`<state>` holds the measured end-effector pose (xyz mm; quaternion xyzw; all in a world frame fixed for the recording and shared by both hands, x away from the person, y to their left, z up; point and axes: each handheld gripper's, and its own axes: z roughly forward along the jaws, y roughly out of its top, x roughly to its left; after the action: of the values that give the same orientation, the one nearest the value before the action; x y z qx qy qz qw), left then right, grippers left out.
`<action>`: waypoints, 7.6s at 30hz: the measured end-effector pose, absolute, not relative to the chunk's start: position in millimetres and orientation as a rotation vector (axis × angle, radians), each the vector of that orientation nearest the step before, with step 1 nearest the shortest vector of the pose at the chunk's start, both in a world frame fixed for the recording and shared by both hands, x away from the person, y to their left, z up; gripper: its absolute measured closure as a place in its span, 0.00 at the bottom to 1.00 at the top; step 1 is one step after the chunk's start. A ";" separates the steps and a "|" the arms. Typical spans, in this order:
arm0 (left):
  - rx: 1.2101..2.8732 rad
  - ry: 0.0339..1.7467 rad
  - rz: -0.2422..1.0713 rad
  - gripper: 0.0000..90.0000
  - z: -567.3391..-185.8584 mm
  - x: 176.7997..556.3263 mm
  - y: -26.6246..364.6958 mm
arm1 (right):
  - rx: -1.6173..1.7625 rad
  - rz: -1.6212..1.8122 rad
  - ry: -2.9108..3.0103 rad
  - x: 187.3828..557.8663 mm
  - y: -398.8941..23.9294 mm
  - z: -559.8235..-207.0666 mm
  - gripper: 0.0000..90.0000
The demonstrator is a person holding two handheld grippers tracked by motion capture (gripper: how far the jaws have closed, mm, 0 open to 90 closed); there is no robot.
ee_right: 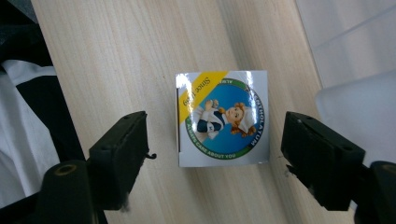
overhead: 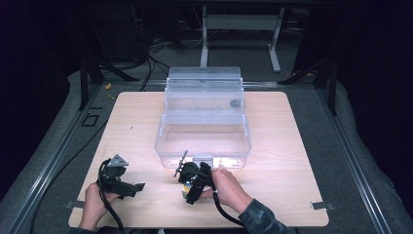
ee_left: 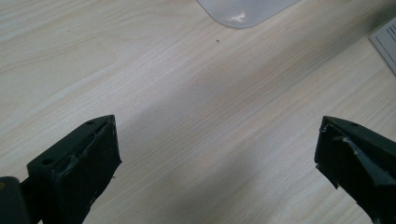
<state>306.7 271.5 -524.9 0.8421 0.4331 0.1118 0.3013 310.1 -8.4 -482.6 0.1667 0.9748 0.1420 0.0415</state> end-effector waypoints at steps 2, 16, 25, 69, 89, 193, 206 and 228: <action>2.236 1.148 0.295 0.00 -525.1 306.7 271.5 | 0.507 0.429 2.985 311.1 -5.8 -484.6 0.31; 2.248 1.148 0.283 0.00 -526.3 306.9 271.4 | 0.503 0.392 2.967 311.4 -2.5 -489.4 0.51; 2.251 1.142 0.292 0.00 -526.1 306.7 271.2 | 0.523 0.452 2.956 308.8 -10.7 -483.4 0.52; 2.261 1.136 0.303 0.00 -525.2 306.3 268.5 | 1.049 0.390 2.704 308.6 -187.7 -462.4 0.52; 2.257 1.133 0.287 0.00 -526.4 306.8 268.7 | 1.286 0.347 2.615 354.0 -236.3 -484.4 0.50; 2.251 1.130 0.299 0.02 -526.5 304.8 268.9 | 1.162 0.276 2.602 381.8 -219.0 -367.6 0.51; 2.252 1.126 0.298 0.02 -526.6 304.9 268.8 | 1.123 0.299 2.595 385.0 -210.2 -351.0 0.52; 2.252 1.125 0.299 0.02 -526.8 305.1 269.3 | 1.038 0.370 2.606 392.6 -178.9 -330.4 0.52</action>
<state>305.1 269.3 -526.8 0.8478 0.4235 0.1124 0.2987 392.6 -178.9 -330.4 0.3626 0.9098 0.1291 0.1556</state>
